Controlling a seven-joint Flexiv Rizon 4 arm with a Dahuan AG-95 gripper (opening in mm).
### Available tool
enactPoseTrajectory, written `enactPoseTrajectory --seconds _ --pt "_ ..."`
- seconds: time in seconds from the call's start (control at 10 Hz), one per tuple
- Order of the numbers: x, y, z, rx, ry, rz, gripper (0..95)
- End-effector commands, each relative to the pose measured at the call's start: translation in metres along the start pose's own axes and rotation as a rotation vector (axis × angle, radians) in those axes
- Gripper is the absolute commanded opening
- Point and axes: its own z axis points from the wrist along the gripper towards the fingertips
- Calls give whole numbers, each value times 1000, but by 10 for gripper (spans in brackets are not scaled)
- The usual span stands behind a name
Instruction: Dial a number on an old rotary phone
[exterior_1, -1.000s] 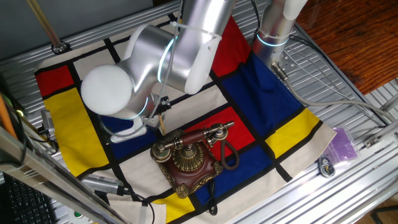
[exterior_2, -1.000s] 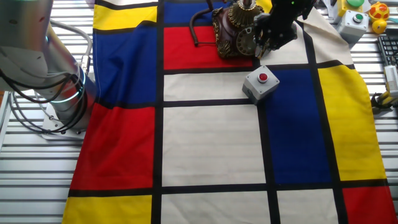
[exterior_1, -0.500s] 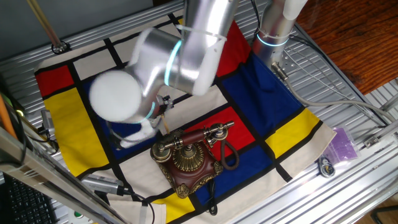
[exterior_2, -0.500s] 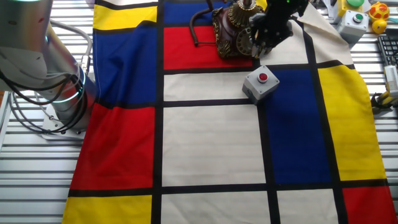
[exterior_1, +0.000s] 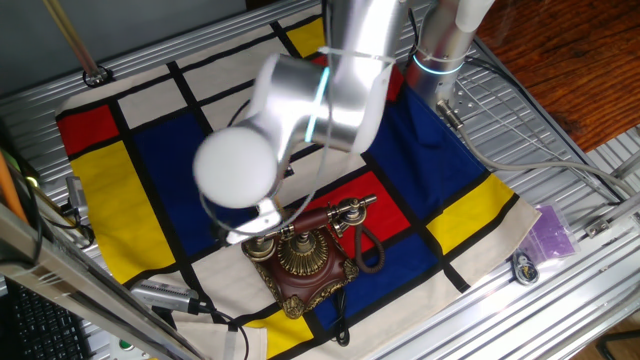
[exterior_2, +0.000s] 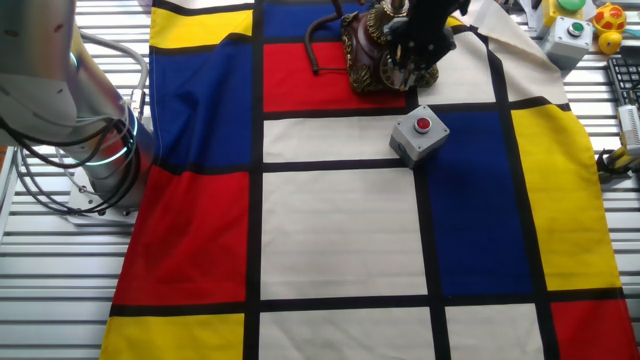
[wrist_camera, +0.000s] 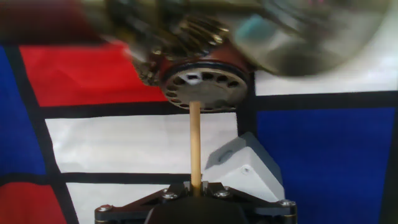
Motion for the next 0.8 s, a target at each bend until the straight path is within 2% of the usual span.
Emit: enactPoseTrajectory --seconds 0.1,0.5,0.8 --pt "-6 1 2 19 2 -21 0" --pt "-10 2 2 56 35 -49 0" --pt "-10 2 3 68 44 -54 0"
